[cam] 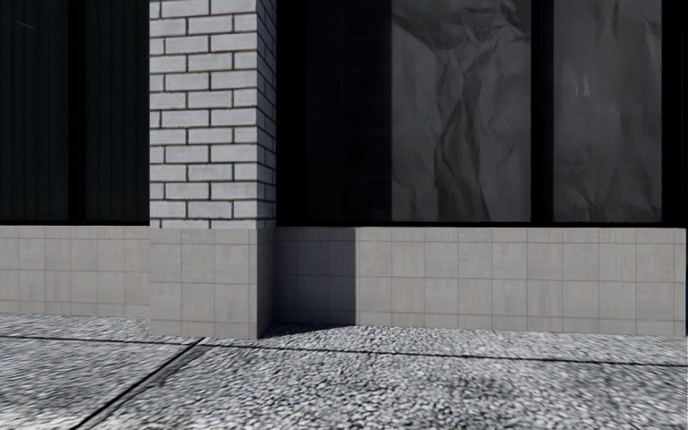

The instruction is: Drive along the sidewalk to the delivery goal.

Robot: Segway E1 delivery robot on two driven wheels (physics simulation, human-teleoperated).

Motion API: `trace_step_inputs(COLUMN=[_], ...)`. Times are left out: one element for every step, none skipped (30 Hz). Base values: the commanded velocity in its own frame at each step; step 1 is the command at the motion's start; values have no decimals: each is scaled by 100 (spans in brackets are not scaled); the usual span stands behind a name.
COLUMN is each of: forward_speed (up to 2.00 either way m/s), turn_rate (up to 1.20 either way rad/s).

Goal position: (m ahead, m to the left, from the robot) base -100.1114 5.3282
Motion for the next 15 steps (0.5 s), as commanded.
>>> trace_step_inputs(forward_speed=[0,0,0,103,125,125,131,133,133,133,133,133,133,133,133], turn_rate=[1,1,4,16,31,31,44,50,53,53,54,54,54,54,54])
